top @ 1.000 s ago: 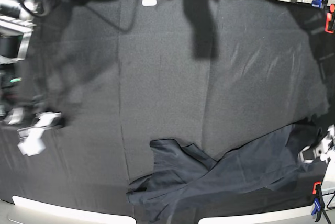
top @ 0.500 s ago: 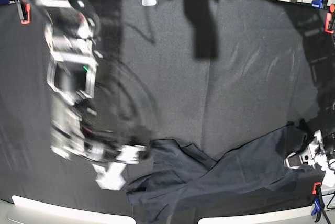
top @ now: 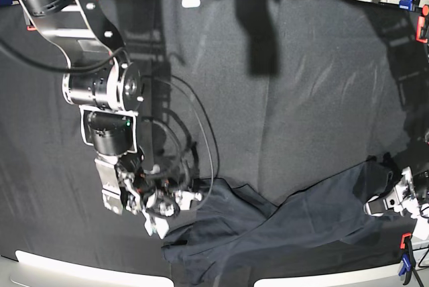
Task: Layout the t-shirt on the table in an organized manner, then fold the t-shirt properly
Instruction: 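Reach the right gripper down and grasp the bunched shirt's edge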
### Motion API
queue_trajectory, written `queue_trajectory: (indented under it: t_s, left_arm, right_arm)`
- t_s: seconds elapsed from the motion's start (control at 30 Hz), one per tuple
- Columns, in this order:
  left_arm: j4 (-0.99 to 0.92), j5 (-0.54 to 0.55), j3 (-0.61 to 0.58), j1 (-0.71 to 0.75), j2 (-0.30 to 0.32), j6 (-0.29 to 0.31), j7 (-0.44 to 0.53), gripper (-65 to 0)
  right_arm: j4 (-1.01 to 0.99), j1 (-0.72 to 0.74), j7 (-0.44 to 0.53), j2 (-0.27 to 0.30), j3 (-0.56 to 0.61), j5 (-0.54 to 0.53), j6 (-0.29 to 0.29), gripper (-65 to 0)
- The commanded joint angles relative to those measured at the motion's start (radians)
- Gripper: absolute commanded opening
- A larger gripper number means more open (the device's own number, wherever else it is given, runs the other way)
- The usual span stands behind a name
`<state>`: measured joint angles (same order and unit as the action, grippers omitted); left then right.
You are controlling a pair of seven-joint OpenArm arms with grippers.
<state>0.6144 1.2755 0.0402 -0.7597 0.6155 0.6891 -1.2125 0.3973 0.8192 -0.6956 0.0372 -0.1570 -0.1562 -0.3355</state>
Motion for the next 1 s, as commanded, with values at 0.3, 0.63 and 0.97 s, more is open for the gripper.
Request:
queue_trajectory:
  t_s: [0.3,0.63,0.97]
  left_arm:
    - [0.015,0.024,0.006,-0.035,0.019,0.009,0.008,-65.0]
    - [0.015,0.024,0.006,-0.035,0.019,0.009,0.015,-65.0]
    - [0.015,0.024,0.006,-0.035,0.019,0.009,0.031,-65.0]
  right_arm:
    - [0.011,0.02,0.038,-0.038,0.0,0.044,-0.084,-47.7]
    - [0.036,0.024,0.156,-0.048,0.048,0.127,-0.172,-65.0]
    - [0.229,0.021,0.08,-0.057,0.126,0.103,-0.247,-65.0]
